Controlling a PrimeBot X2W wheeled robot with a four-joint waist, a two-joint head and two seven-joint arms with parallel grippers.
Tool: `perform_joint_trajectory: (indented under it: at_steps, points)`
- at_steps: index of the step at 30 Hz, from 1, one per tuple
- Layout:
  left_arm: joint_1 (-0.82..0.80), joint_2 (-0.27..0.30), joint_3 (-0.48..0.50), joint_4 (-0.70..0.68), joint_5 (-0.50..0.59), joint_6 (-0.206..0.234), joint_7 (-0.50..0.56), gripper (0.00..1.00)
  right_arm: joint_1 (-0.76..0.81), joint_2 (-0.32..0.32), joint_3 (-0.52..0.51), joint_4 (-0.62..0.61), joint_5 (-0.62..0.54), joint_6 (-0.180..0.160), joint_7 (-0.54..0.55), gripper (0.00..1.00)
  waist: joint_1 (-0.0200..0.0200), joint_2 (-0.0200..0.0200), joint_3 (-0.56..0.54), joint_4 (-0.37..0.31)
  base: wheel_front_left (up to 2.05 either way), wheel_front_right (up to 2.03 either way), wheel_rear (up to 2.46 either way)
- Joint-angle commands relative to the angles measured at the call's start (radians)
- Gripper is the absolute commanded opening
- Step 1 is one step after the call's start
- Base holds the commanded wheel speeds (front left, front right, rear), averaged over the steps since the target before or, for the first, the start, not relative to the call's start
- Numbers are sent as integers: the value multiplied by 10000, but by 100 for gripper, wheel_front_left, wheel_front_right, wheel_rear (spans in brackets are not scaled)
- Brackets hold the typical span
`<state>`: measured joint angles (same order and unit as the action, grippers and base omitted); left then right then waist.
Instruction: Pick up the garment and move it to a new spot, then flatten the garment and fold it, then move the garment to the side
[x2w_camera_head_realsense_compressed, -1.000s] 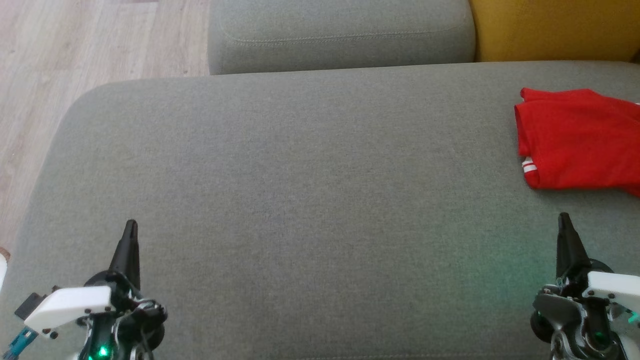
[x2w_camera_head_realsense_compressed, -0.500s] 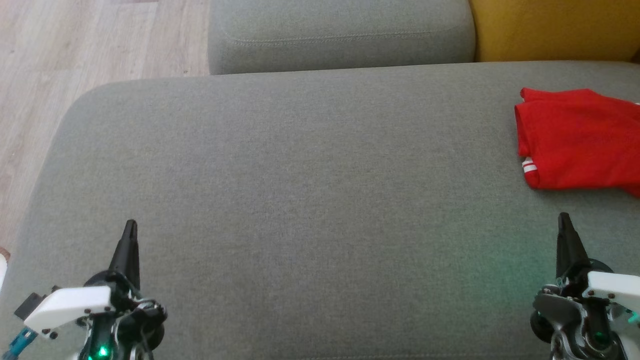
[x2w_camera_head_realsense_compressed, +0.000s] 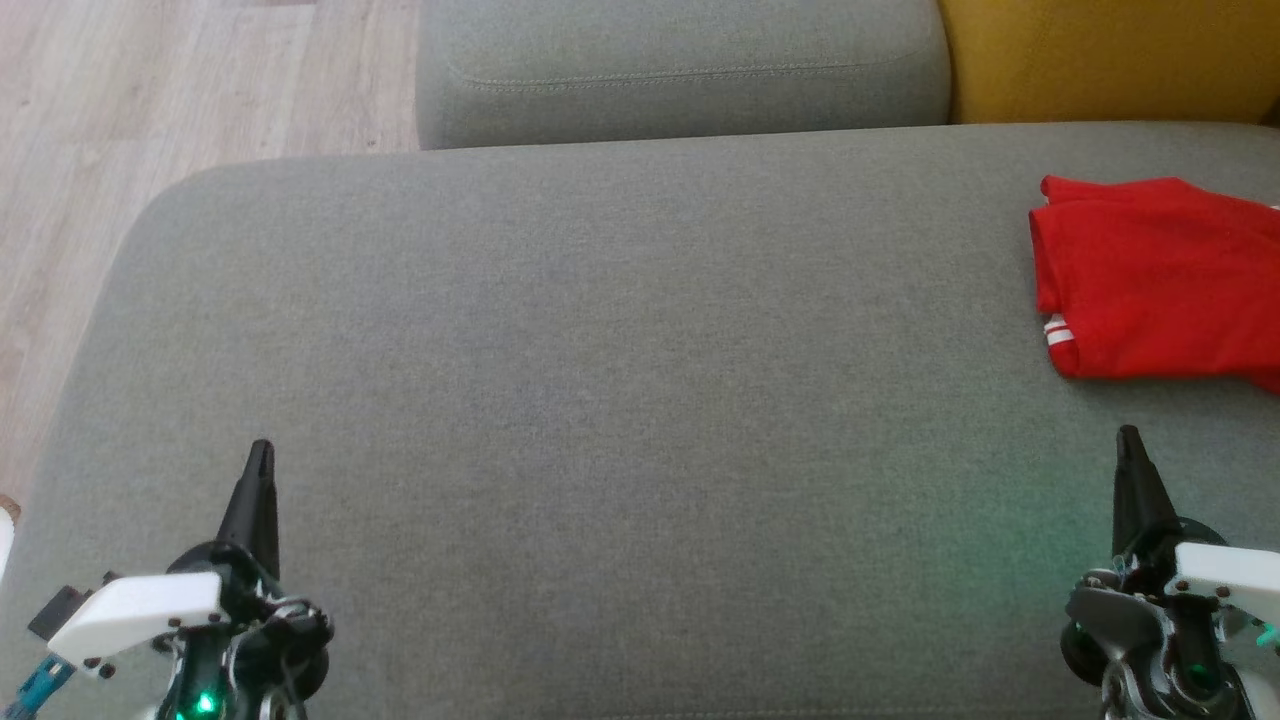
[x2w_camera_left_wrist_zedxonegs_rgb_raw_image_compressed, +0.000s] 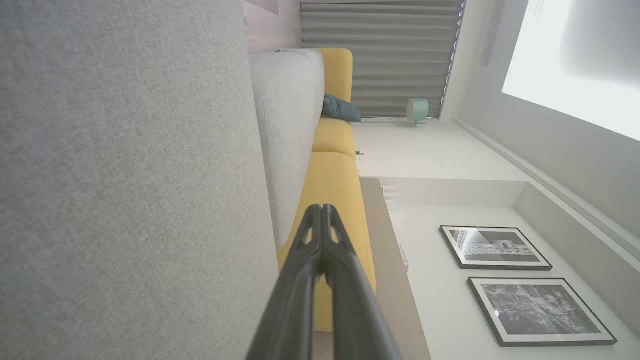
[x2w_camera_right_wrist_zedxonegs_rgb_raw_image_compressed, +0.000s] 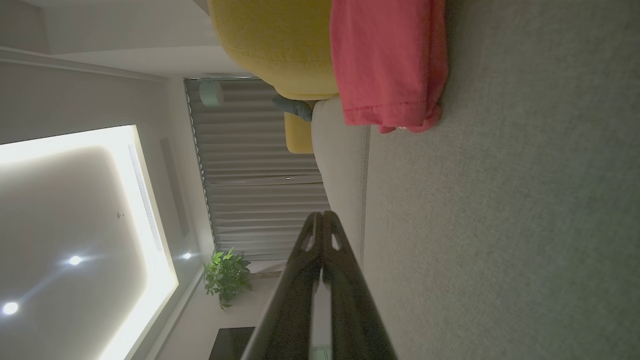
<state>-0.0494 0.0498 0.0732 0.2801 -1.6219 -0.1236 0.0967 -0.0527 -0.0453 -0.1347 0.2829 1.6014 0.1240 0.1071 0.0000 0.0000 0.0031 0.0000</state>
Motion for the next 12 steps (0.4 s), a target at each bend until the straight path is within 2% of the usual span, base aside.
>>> perform_joint_trajectory:
  at_steps: [1, 12]
  points:
    - [-579, 64, 331, -351, 71, -71, 104, 0, -553, -49, 200, -381, 64, 67, 69, 0, 0, 0, 0, 0, 0, 0, 0]
    - [-580, 55, 344, -351, 82, -71, 114, 0, -553, -49, 202, -381, 66, 67, 67, 0, 0, 0, 0, 0, 0, 0, 0]
